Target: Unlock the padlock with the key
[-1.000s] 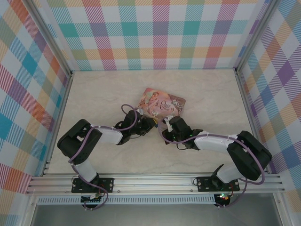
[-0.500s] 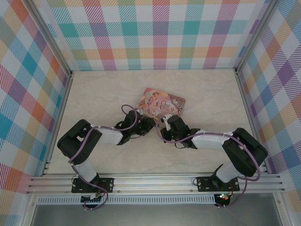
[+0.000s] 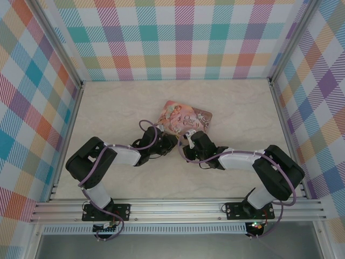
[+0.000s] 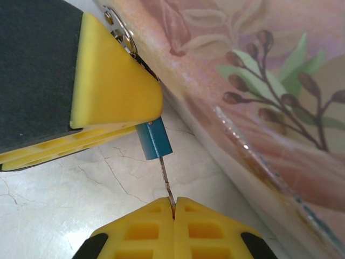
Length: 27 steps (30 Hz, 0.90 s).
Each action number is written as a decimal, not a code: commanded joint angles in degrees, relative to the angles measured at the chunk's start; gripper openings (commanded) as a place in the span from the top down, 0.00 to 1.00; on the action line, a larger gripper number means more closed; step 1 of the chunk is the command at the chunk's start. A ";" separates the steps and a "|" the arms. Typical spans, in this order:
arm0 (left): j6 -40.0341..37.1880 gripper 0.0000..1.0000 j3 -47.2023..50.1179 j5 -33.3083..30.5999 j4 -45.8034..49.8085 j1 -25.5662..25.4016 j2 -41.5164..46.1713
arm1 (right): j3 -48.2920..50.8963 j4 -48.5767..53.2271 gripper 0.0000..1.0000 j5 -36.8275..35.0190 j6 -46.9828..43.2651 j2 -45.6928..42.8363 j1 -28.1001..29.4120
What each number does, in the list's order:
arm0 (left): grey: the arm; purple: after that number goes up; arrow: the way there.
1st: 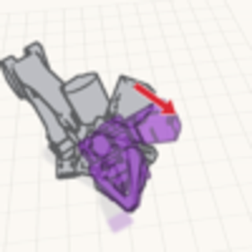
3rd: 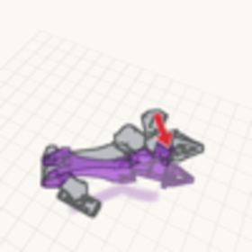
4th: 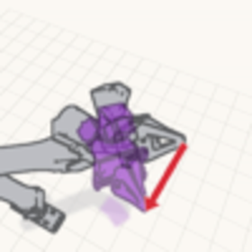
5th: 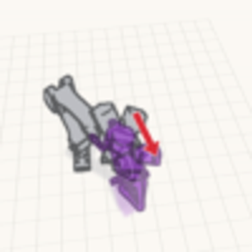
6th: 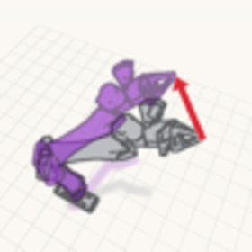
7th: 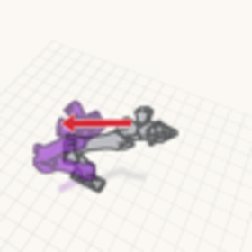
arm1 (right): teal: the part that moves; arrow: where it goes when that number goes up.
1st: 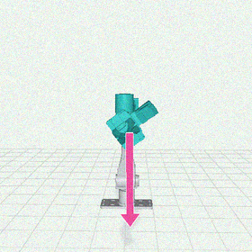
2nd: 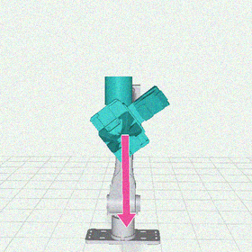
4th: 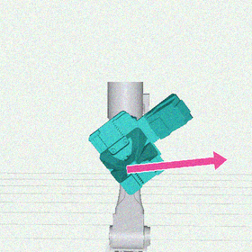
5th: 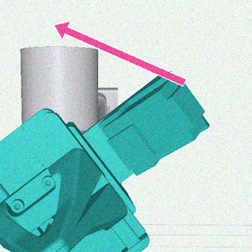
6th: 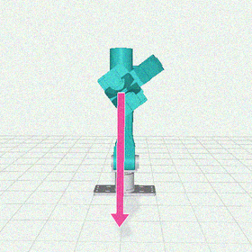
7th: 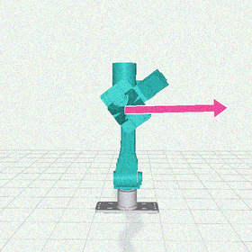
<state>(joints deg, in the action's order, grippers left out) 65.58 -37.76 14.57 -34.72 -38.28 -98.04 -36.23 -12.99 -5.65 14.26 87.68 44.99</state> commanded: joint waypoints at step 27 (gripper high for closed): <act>4.25 0.94 0.12 0.46 -0.62 -1.49 4.07 | 0.57 -16.71 0.95 -2.89 -6.10 0.65 -0.67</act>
<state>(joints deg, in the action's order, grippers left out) 68.18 -37.76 11.18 -34.59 -38.28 -96.23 -34.81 -21.04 -7.18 10.68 88.58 44.73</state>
